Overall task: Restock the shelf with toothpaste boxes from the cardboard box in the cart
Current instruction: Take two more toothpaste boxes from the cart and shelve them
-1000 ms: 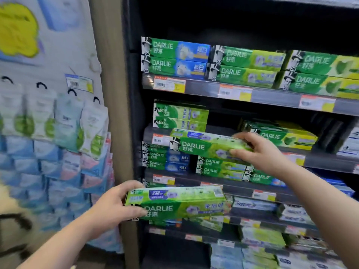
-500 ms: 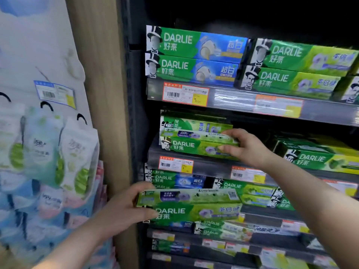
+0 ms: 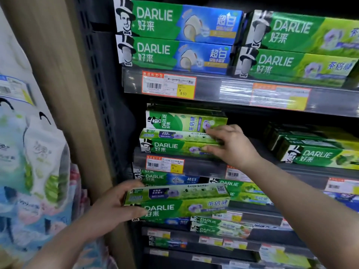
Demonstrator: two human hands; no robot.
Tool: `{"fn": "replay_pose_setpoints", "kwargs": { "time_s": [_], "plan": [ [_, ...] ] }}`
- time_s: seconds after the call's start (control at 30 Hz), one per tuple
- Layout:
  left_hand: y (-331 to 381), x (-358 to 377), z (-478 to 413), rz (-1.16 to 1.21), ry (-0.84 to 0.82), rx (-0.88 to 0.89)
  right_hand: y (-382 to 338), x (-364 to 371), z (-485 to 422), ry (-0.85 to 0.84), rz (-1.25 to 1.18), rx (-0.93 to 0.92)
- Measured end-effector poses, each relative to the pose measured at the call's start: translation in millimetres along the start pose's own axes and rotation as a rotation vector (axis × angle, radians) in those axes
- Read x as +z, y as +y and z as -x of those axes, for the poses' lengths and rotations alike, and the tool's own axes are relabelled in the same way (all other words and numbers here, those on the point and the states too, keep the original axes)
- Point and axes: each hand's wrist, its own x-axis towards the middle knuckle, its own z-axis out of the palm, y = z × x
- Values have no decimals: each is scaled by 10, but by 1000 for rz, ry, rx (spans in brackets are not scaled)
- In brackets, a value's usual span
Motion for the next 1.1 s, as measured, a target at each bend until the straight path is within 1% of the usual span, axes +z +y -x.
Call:
{"fn": "replay_pose_setpoints", "kwargs": {
  "time_s": [0.1, 0.3, 0.4, 0.47, 0.57, 0.63, 0.7, 0.9, 1.1],
  "plan": [
    [-8, 31, -10, 4, -17, -14, 14, 7, 25, 45, 5, 26],
    [-4, 42, -59, 25, 22, -11, 23, 22, 31, 93, 27, 36],
    [37, 37, -82, 68, 60, -4, 27, 20, 20, 60, 8, 42],
    [87, 41, -105, 99, 93, 22, 44, -23, 33, 52, -65, 46],
    [259, 44, -163, 95, 88, 76, 129, -171, 78, 167, -194, 93],
    [398, 42, -242, 91, 112, 101, 233, -287, 126, 241, -182, 134],
    [545, 41, -349, 86, 147, 129, 342, -392, 182, 273, -137, 170],
    [933, 65, -738, 23, 216, 202, 538, -519, 324, 266, -93, 190],
    [1011, -13, -985, -7, 239, 190, 581, -428, 379, 165, -96, 176]
  ]
}}
